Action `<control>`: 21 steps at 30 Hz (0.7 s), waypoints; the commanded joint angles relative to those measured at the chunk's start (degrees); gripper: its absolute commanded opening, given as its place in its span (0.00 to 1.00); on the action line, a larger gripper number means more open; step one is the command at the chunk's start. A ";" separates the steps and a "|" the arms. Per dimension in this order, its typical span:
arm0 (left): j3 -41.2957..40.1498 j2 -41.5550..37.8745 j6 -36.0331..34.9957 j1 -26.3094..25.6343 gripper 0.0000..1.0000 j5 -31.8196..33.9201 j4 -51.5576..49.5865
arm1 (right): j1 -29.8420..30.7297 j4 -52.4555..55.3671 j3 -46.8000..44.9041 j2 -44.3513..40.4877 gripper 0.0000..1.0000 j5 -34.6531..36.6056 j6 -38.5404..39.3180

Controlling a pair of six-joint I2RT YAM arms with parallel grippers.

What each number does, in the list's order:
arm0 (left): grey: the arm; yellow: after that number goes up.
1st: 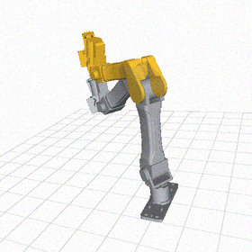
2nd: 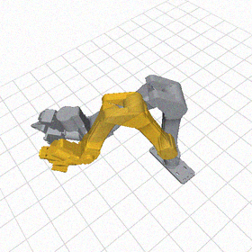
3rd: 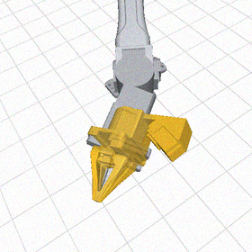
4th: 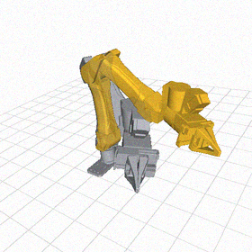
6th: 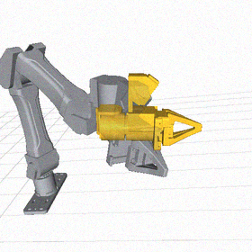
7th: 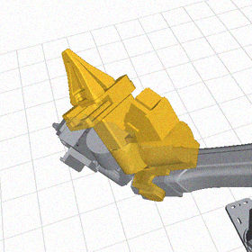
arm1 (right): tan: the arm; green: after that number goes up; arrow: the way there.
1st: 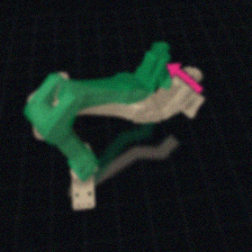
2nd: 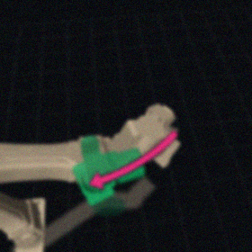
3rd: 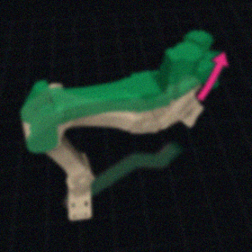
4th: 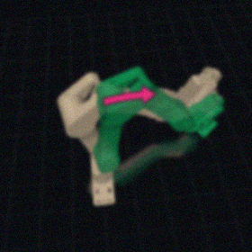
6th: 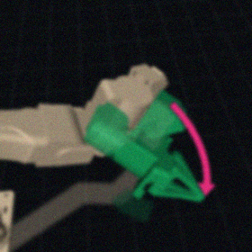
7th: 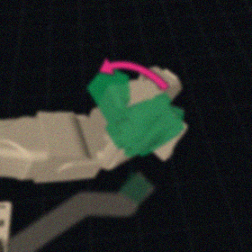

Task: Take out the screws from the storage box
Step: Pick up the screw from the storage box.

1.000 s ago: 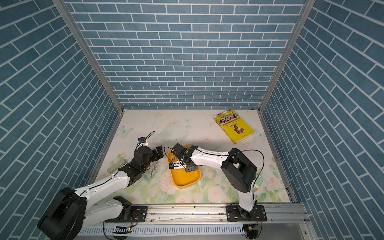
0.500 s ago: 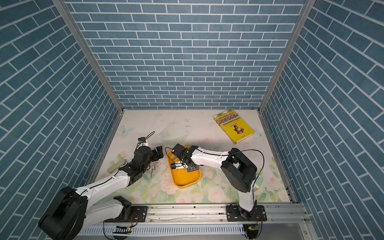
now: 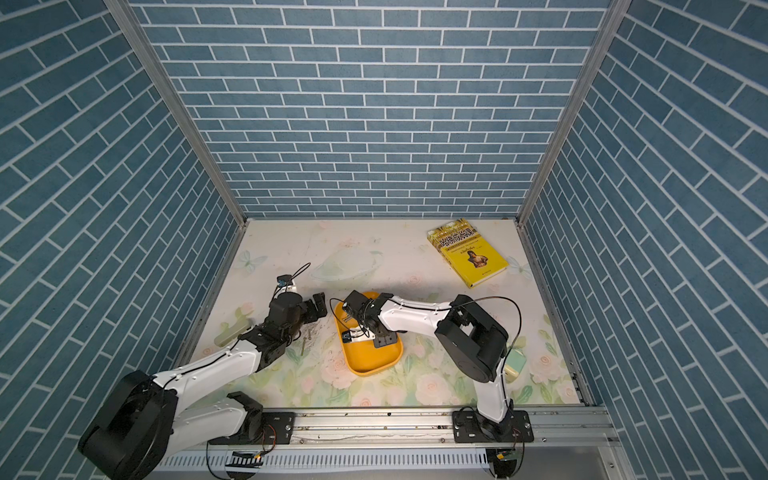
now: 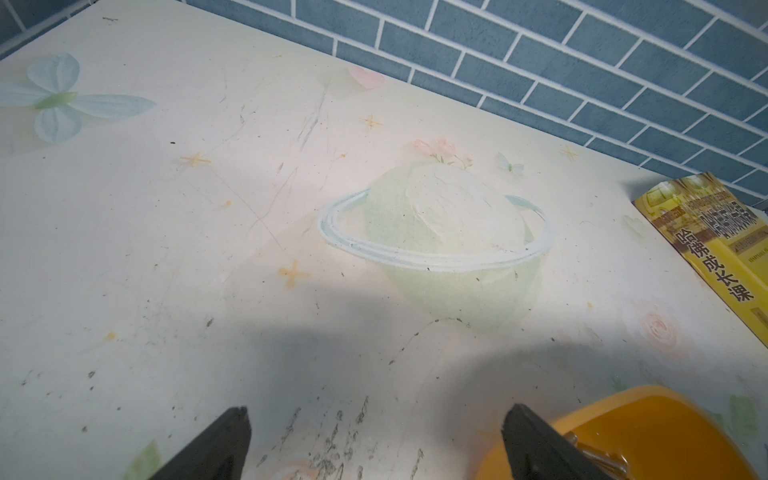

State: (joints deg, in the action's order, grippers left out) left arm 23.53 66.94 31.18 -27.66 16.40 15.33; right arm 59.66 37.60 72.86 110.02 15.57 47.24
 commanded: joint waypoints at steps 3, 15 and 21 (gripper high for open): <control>1.00 0.39 -0.51 0.52 1.00 -0.36 0.36 | -0.27 -2.08 -0.62 1.49 0.33 -3.95 1.71; 1.08 0.62 -0.51 0.59 1.00 -0.72 0.40 | -2.45 2.73 4.47 6.74 0.02 -9.09 -1.27; 1.15 0.71 -0.51 0.62 1.00 -0.82 0.35 | -2.88 4.05 6.64 7.55 0.00 -13.55 -2.43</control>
State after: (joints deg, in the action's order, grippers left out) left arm 23.53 67.20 31.18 -27.51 15.68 15.33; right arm 56.73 38.85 79.31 114.32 8.01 46.89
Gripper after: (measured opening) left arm 0.999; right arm 0.070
